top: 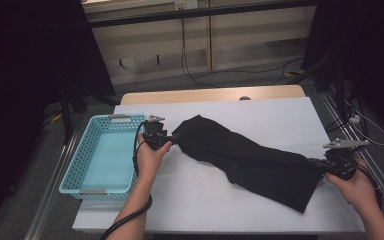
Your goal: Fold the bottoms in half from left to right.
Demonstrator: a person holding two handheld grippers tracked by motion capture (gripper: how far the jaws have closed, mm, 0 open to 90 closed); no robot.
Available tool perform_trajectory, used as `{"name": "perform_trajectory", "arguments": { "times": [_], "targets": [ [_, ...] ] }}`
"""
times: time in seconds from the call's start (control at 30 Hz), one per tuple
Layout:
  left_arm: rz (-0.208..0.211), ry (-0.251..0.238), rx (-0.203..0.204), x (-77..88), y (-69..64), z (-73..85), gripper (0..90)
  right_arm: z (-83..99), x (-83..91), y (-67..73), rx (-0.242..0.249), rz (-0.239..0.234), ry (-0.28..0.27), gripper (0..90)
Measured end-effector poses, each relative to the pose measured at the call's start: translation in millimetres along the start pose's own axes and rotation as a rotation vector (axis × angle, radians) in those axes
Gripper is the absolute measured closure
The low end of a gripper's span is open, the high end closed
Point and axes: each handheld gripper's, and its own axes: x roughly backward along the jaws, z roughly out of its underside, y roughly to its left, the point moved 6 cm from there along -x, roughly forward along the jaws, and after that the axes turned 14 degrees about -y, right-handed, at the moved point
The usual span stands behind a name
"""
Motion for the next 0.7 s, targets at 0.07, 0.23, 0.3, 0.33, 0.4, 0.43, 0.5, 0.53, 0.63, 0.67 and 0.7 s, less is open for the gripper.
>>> {"name": "perform_trajectory", "arguments": {
  "times": [0.07, 0.23, 0.3, 0.33, 0.4, 0.43, 0.5, 0.53, 0.63, 0.67, 0.7],
  "targets": [
    [-0.002, 0.003, 0.0, -1.2, 0.2, -0.3, 33.3, -0.3, 1.3, -2.7, -0.007, 0.006, -0.007, 88.2],
    [-0.005, 0.008, -0.036, -7.9, -2.5, -0.7, 35.6, -1.0, -0.3, -3.8, 0.011, 0.032, 0.009, 88.1],
    [0.011, 0.004, -0.043, -10.4, -4.5, -2.2, 44.3, -1.4, -1.2, -6.4, 0.013, 0.055, 0.01, 88.1],
    [0.019, -0.002, -0.044, -12.1, -5.7, -4.0, 44.9, -1.5, -1.2, -7.5, 0.009, 0.068, 0.013, 88.1],
    [0.027, -0.005, -0.043, -14.4, -7.3, -6.3, 51.7, -3.3, -1.2, -9.6, 0.001, 0.088, -0.002, 87.6],
    [0.043, -0.011, -0.023, -16.1, -8.6, -7.3, 52.8, -4.2, -1.8, -8.4, -0.006, 0.07, -0.013, 86.9],
    [0.037, -0.002, -0.02, -19.0, -7.7, -7.5, 59.2, -4.8, -3.2, -4.9, -0.035, 0.043, -0.034, 82.8],
    [0.041, 0.004, -0.017, -21.0, -7.2, -6.2, 60.6, -5.2, -4.0, -4.3, -0.037, 0.038, -0.041, 77.3],
    [0.068, 0.046, -0.004, -25.8, -9.4, 1.3, 71.8, -8.4, -6.3, 2.1, -0.035, 0.016, -0.062, 65.2],
    [0.076, 0.059, 0.005, -26.4, -10.5, 3.9, 76.1, -9.3, -7.0, 3.9, -0.027, 0.013, -0.067, 59.7],
    [0.085, 0.071, 0.013, -27.0, -11.6, 6.3, 81.0, -10.4, -8.1, 6.8, -0.018, 0.007, -0.072, 55.9]
  ]
}}
